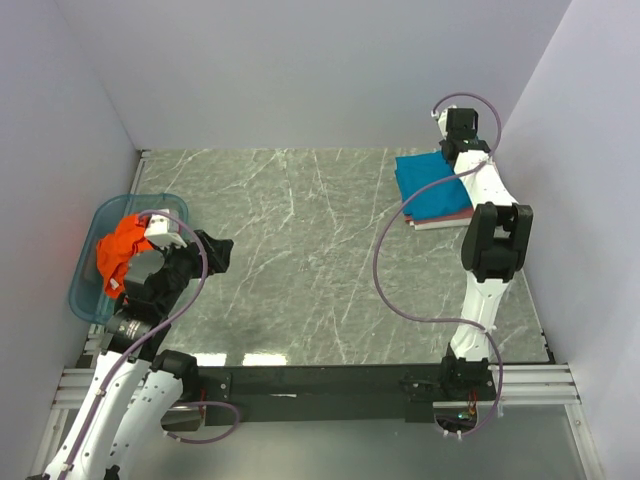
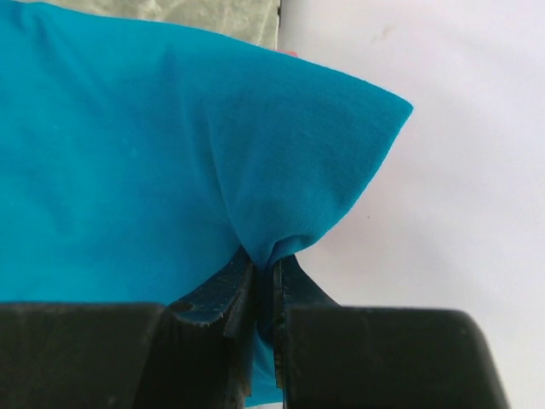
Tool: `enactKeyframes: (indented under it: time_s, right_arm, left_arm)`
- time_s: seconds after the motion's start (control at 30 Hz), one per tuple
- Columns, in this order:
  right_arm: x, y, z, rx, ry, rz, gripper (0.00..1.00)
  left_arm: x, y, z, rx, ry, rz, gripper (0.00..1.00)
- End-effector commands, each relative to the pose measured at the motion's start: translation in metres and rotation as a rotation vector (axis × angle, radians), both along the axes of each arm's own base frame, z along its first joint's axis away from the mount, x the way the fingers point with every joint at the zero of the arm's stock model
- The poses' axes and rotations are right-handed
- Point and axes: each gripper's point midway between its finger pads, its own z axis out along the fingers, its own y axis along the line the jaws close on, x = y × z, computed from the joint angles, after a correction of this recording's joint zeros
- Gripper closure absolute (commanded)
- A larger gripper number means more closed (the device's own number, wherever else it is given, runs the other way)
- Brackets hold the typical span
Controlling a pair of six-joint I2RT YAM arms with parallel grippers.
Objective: Fold and stack the t-shirts
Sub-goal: Neatly place the folded tshirt to the corner
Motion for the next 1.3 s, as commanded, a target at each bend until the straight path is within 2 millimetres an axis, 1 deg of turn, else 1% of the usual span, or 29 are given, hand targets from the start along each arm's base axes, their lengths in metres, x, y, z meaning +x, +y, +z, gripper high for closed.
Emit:
enactKeyframes:
  time_s: [0.0, 0.13, 0.17, 0.2, 0.27, 0.3, 0.47, 0.5, 0.57, 0.63, 0.67, 0.7, 0.73, 0.77, 0.8, 0.83, 0.87, 0.9, 0.93, 0.97, 1.0, 1.03, 1.07, 1.1, 1.13, 1.17, 1.2, 1.23, 1.27]
  right_arm:
    - [0.011, -0.016, 0.014, -0.027, -0.073, -0.037, 1.0]
    - [0.013, -0.019, 0.002, -0.022, -0.061, -0.041, 0.97]
    - [0.015, -0.022, 0.001, -0.026, -0.068, -0.046, 0.89]
    - [0.018, -0.024, -0.005, -0.031, -0.065, -0.052, 0.71]
    - [0.023, -0.03, -0.001, -0.067, -0.086, -0.069, 0.54]
    - [0.028, -0.037, 0.0, -0.102, -0.111, -0.105, 0.4]
    - [0.045, -0.033, 0.05, -0.082, -0.266, -0.154, 0.29]
    - [0.043, -0.028, 0.061, -0.06, -0.283, -0.143, 0.28]
    - [0.045, -0.004, 0.061, 0.042, -0.291, -0.079, 0.25]
    - [0.03, 0.024, 0.072, 0.138, -0.273, 0.004, 0.21]
    - [0.022, 0.054, 0.044, 0.256, -0.186, 0.118, 0.18]
    - [0.007, 0.068, 0.065, 0.305, -0.204, 0.185, 0.16]
    - [-0.002, 0.097, 0.066, 0.354, -0.195, 0.272, 0.16]
    - [-0.019, 0.133, 0.039, 0.444, -0.135, 0.367, 0.15]
    - [-0.037, 0.15, 0.062, 0.483, -0.171, 0.441, 0.15]
    - [-0.057, 0.166, 0.041, 0.542, -0.122, 0.464, 0.15]
    - [-0.07, 0.192, 0.043, 0.605, -0.115, 0.545, 0.15]
    - [-0.085, 0.202, 0.06, 0.632, -0.141, 0.587, 0.15]
    - [-0.096, 0.209, 0.063, 0.657, -0.14, 0.612, 0.15]
    - [-0.11, 0.217, 0.052, 0.706, -0.115, 0.614, 0.14]
    - [-0.124, 0.225, 0.071, 0.742, -0.149, 0.662, 0.14]
    - [-0.136, 0.228, 0.064, 0.771, -0.132, 0.667, 0.14]
    - [-0.144, 0.23, 0.069, 0.783, -0.147, 0.68, 0.13]
    - [-0.158, 0.23, 0.087, 0.785, -0.194, 0.712, 0.12]
    - [-0.168, 0.228, 0.078, 0.784, -0.188, 0.711, 0.12]
    - [-0.175, 0.228, 0.084, 0.78, -0.218, 0.718, 0.11]
    - [-0.187, 0.222, 0.103, 0.764, -0.285, 0.722, 0.11]
    - [-0.192, 0.211, 0.096, 0.754, -0.309, 0.653, 0.11]
    - [-0.193, 0.2, 0.103, 0.739, -0.374, 0.595, 0.06]
  left_arm:
    - [0.003, -0.002, 0.009, 0.007, -0.041, -0.017, 0.16]
    - [0.004, -0.002, 0.008, 0.007, -0.038, -0.016, 0.16]
    - [0.004, -0.002, 0.008, 0.006, -0.037, -0.014, 0.16]
    - [0.004, -0.002, 0.008, 0.007, -0.038, -0.014, 0.16]
    - [0.004, -0.002, 0.008, 0.009, -0.038, -0.013, 0.16]
    - [0.004, -0.002, 0.006, 0.011, -0.032, -0.011, 0.16]
    - [0.004, 0.0, 0.007, 0.01, -0.035, -0.001, 0.16]
    - [0.004, 0.0, 0.008, 0.008, -0.038, 0.0, 0.16]
    - [0.003, 0.001, 0.008, 0.009, -0.04, -0.001, 0.16]
    - [0.002, 0.001, 0.009, 0.01, -0.044, -0.001, 0.15]
    - [0.003, 0.001, 0.01, 0.008, -0.045, 0.0, 0.14]
    - [0.003, 0.001, 0.01, 0.005, -0.048, 0.0, 0.13]
    - [0.003, 0.001, 0.01, 0.005, -0.05, 0.001, 0.11]
    - [0.004, 0.001, 0.012, 0.005, -0.057, 0.001, 0.08]
    - [0.005, 0.001, 0.01, 0.007, -0.055, 0.002, 0.06]
    - [0.006, 0.001, 0.011, 0.006, -0.058, 0.002, 0.04]
    - [0.007, 0.001, 0.01, 0.009, -0.057, 0.002, 0.01]
    - [0.009, 0.0, 0.01, 0.01, -0.057, 0.0, 0.01]
    - [0.01, 0.0, 0.01, 0.01, -0.054, -0.001, 0.01]
    - [0.011, -0.001, 0.009, 0.011, -0.048, -0.004, 0.0]
    - [0.014, -0.002, 0.009, 0.01, -0.043, -0.012, 0.0]
    - [0.014, -0.006, 0.008, 0.01, -0.039, -0.036, 0.01]
    - [0.014, -0.009, 0.009, 0.008, -0.037, -0.049, 0.0]
    - [0.017, -0.01, 0.011, 0.01, -0.033, -0.055, 0.01]
    - [0.018, -0.012, 0.011, 0.012, -0.024, -0.063, 0.01]
    - [0.019, -0.014, 0.016, 0.011, -0.024, -0.074, 0.0]
    - [0.02, -0.013, 0.019, 0.018, -0.028, -0.075, 0.01]
    - [0.019, -0.014, 0.02, 0.024, -0.025, -0.081, 0.01]
    - [0.019, -0.013, 0.021, 0.028, -0.026, -0.08, 0.01]
